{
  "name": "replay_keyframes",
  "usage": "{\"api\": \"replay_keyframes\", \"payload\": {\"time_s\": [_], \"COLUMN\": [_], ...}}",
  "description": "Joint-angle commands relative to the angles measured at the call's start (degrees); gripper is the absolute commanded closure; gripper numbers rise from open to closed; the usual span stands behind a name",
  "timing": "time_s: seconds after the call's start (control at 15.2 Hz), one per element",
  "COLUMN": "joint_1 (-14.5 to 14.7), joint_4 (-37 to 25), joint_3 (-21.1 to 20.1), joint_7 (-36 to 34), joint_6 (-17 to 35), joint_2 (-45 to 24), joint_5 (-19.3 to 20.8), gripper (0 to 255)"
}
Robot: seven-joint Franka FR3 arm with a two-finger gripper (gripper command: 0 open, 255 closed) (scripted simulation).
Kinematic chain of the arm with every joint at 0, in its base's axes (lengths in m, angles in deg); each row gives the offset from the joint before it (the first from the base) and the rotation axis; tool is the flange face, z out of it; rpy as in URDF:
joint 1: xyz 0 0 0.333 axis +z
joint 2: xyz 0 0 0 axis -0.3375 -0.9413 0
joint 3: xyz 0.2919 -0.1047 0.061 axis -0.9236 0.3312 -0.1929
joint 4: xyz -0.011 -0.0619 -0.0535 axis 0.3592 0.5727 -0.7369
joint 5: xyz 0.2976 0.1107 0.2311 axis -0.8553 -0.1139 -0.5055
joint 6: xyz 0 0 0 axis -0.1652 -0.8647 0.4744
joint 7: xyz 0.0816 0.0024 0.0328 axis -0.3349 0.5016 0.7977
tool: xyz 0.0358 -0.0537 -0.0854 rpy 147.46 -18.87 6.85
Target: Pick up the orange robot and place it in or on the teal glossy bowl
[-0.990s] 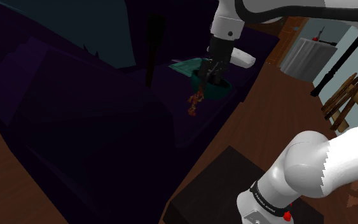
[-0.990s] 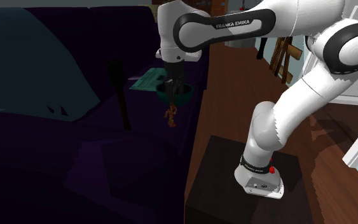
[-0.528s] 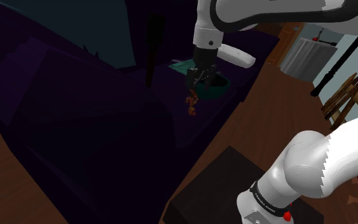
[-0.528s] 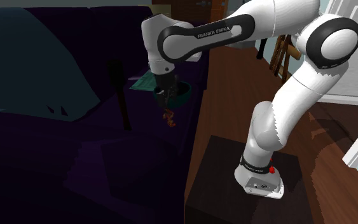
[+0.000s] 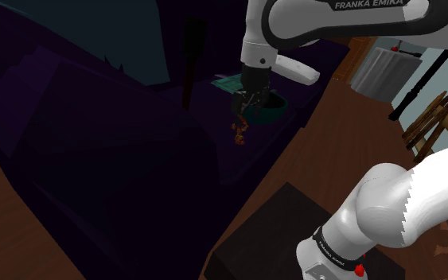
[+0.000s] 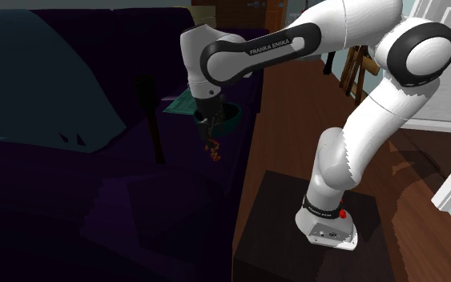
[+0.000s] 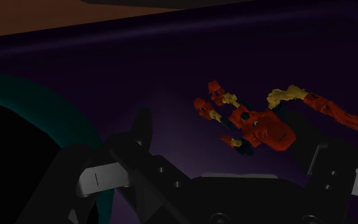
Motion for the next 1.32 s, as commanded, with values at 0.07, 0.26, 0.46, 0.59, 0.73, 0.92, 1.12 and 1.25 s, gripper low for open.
{"api": "replay_keyframes", "payload": {"time_s": [0.07,0.26,0.46,0.59,0.73,0.92,1.12,1.25], "joint_1": [-0.13,-0.14,-0.15,-0.05,-0.43,-2.06,-2.85,-2.89], "joint_4": [0.36,0.09,0.58,0.89,-0.95,-1.05,-3.25,-4.76], "joint_3": [0.06,0.02,0.08,0.01,0.32,-1.52,-2.06,-2.00], "joint_7": [0.02,-0.02,0.07,-0.04,0.36,0.64,0.92,0.95], "joint_6": [0.05,-0.10,0.15,-0.19,0.02,-1.53,-3.87,-5.41], "joint_2": [-0.27,-0.39,-0.15,0.52,-1.62,0.00,0.18,0.20], "joint_5": [0.17,0.16,0.16,0.04,0.48,-0.39,-0.56,-0.53], "gripper": [0,255,255,255,255,255,255,255]}}
